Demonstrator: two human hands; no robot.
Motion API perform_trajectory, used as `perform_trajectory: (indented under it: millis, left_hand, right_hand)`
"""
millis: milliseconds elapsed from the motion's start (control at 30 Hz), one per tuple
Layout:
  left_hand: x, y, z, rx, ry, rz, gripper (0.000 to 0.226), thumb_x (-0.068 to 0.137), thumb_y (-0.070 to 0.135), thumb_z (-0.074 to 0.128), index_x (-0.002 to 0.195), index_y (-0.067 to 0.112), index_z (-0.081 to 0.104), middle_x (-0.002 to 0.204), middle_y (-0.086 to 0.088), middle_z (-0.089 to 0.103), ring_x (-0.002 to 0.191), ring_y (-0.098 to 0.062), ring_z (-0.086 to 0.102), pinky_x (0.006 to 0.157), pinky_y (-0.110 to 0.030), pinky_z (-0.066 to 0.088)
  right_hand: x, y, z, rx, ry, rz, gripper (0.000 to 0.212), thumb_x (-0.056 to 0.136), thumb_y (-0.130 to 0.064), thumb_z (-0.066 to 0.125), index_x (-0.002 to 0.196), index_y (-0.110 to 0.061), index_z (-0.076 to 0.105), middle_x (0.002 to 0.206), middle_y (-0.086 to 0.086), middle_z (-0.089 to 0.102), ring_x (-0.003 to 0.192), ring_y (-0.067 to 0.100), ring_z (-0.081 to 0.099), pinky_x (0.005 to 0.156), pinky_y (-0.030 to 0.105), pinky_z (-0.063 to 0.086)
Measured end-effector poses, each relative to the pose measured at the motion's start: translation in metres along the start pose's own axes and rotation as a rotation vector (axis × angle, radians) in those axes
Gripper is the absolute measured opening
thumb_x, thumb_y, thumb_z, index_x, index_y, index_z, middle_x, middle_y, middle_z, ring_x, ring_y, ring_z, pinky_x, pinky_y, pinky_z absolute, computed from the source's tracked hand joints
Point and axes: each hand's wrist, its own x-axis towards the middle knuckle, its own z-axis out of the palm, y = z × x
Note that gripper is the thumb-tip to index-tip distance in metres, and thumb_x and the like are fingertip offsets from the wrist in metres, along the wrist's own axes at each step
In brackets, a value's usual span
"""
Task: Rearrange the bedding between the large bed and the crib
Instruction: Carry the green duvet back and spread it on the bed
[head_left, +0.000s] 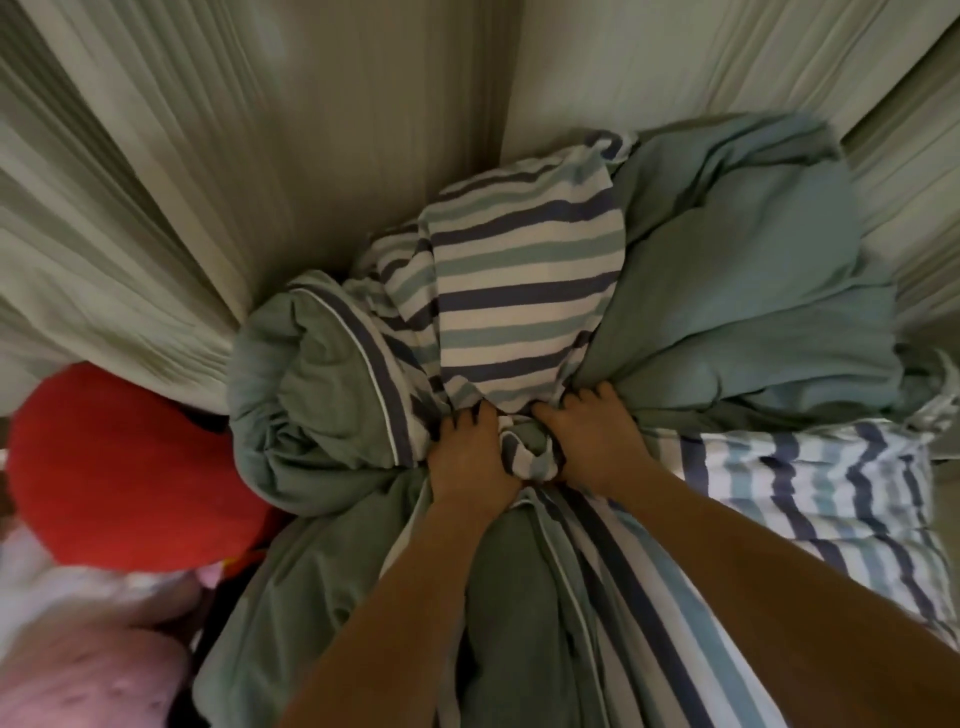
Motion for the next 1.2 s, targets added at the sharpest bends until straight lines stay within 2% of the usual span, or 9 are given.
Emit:
perform_trajectory:
  millis: [133, 267, 400, 500, 633, 833, 967, 1067, 1200]
  left_hand:
    - [-0.017, 0.006, -0.01, -0.116, 0.027, 0.07, 0.053, 0.084, 0.046, 0.055, 0.126, 0.015, 0.049, 0.118, -0.009, 0.06, 0.109, -0.029, 0.054, 0.088, -0.033, 0.043]
    - [-0.052, 0.024, -0.026, -0.191, 0.085, 0.088, 0.05, 0.074, 0.047, 0.047, 0.112, 0.017, 0.057, 0.099, -0.005, 0.067, 0.089, -0.027, 0.064, 0.076, -0.032, 0.049]
    - [-0.096, 0.047, -0.042, -0.121, 0.126, 0.036, 0.047, 0.078, 0.045, 0.056, 0.12, 0.023, 0.053, 0.104, -0.001, 0.067, 0.095, -0.024, 0.064, 0.078, -0.033, 0.052]
    - [-0.14, 0.074, -0.056, -0.114, 0.118, -0.03, 0.058, 0.081, 0.04, 0.06, 0.136, 0.026, 0.044, 0.116, -0.002, 0.064, 0.106, -0.025, 0.061, 0.085, -0.034, 0.049]
    - [-0.206, 0.12, -0.073, -0.164, 0.235, -0.102, 0.064, 0.079, 0.036, 0.063, 0.139, 0.029, 0.042, 0.119, -0.001, 0.064, 0.108, -0.024, 0.059, 0.085, -0.033, 0.048]
    - [-0.263, 0.155, -0.106, -0.241, 0.43, -0.171, 0.068, 0.072, 0.027, 0.069, 0.136, 0.031, 0.048, 0.117, -0.002, 0.066, 0.108, -0.026, 0.06, 0.09, -0.035, 0.05]
    - [-0.295, 0.163, -0.138, -0.303, 0.615, -0.156, 0.064, 0.064, 0.041, 0.06, 0.128, 0.036, 0.055, 0.112, 0.002, 0.069, 0.106, -0.023, 0.063, 0.089, -0.034, 0.051]
    - [-0.331, 0.166, -0.17, -0.27, 0.737, -0.11, 0.061, 0.062, 0.04, 0.059, 0.123, 0.033, 0.059, 0.107, 0.001, 0.071, 0.102, -0.025, 0.065, 0.084, -0.035, 0.053]
    - [-0.397, 0.164, -0.213, -0.19, 0.908, -0.084, 0.043, 0.065, 0.043, 0.058, 0.103, 0.026, 0.067, 0.092, 0.001, 0.072, 0.091, -0.026, 0.067, 0.072, -0.032, 0.052]
  right_hand:
    - [-0.022, -0.004, -0.003, 0.129, 0.074, 0.036, 0.039, 0.044, -0.028, 0.082, 0.081, -0.023, 0.069, 0.058, 0.004, 0.064, 0.051, 0.026, 0.061, 0.055, 0.026, 0.045]
    - [-0.054, -0.006, -0.022, 0.248, 0.186, 0.021, 0.031, 0.056, -0.026, 0.078, 0.085, -0.021, 0.068, 0.06, 0.006, 0.065, 0.048, 0.027, 0.06, 0.046, 0.025, 0.045]
    - [-0.094, -0.004, -0.044, 0.273, 0.229, 0.014, 0.042, 0.052, -0.034, 0.086, 0.09, -0.023, 0.071, 0.055, 0.0, 0.064, 0.042, 0.02, 0.057, 0.039, 0.02, 0.039]
    - [-0.127, 0.002, -0.064, 0.335, 0.289, 0.025, 0.037, 0.06, -0.04, 0.08, 0.094, -0.026, 0.071, 0.056, -0.001, 0.064, 0.043, 0.017, 0.058, 0.039, 0.018, 0.037]
    - [-0.178, 0.014, -0.104, 0.462, 0.319, 0.006, 0.023, 0.077, -0.043, 0.06, 0.09, -0.026, 0.067, 0.068, 0.001, 0.067, 0.057, 0.02, 0.061, 0.049, 0.03, 0.049]
    - [-0.217, 0.024, -0.175, 0.498, 0.386, -0.106, 0.022, 0.076, -0.042, 0.063, 0.089, -0.024, 0.066, 0.071, 0.0, 0.067, 0.062, 0.022, 0.062, 0.056, 0.032, 0.049]
    - [-0.229, 0.021, -0.228, 0.491, 0.376, -0.164, 0.03, 0.073, -0.04, 0.07, 0.098, -0.023, 0.066, 0.083, 0.0, 0.069, 0.077, 0.023, 0.065, 0.069, 0.031, 0.049]
    - [-0.238, 0.003, -0.269, 0.556, 0.537, -0.233, 0.023, 0.07, -0.043, 0.07, 0.078, -0.021, 0.068, 0.073, 0.001, 0.07, 0.069, 0.024, 0.067, 0.058, 0.03, 0.051]
    - [-0.267, -0.034, -0.324, 0.645, 0.648, -0.351, 0.023, 0.068, -0.041, 0.073, 0.073, -0.019, 0.07, 0.069, 0.003, 0.069, 0.069, 0.025, 0.067, 0.055, 0.032, 0.051]
